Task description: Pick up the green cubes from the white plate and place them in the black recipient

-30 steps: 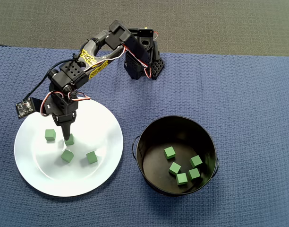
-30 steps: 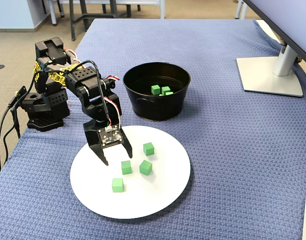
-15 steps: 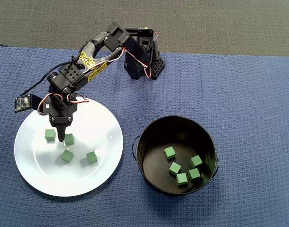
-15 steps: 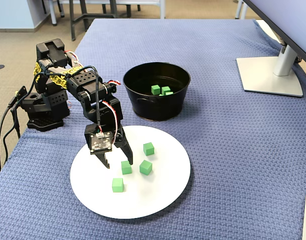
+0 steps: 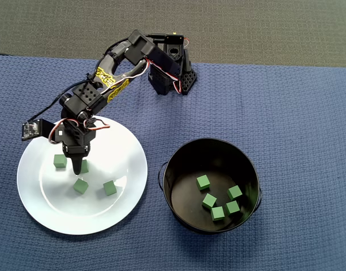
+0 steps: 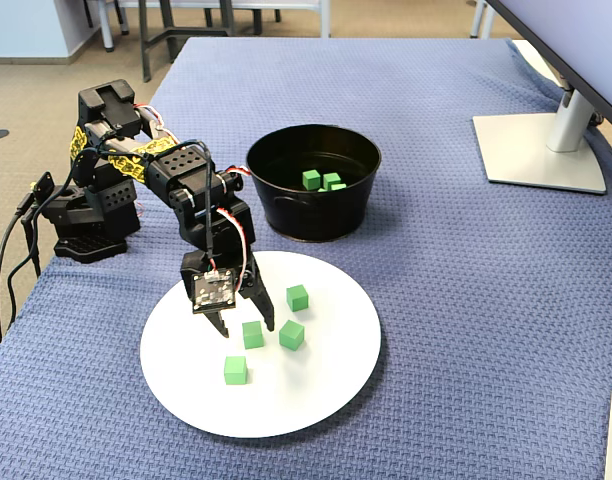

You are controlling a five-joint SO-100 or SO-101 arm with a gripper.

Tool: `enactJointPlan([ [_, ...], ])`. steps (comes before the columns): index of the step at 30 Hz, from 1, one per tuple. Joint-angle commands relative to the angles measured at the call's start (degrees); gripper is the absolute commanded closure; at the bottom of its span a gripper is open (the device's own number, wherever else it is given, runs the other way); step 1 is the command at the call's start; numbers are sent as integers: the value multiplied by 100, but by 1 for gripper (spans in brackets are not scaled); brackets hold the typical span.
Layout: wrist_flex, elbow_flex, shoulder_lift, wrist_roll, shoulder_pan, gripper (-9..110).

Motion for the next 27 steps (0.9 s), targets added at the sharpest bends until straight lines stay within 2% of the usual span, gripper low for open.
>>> enactJointPlan([
  [1, -123, -70, 44, 88, -167, 82],
  [18, -431, 396, -35, 53, -334, 85],
  [27, -554, 466, -44, 53, -360, 93],
])
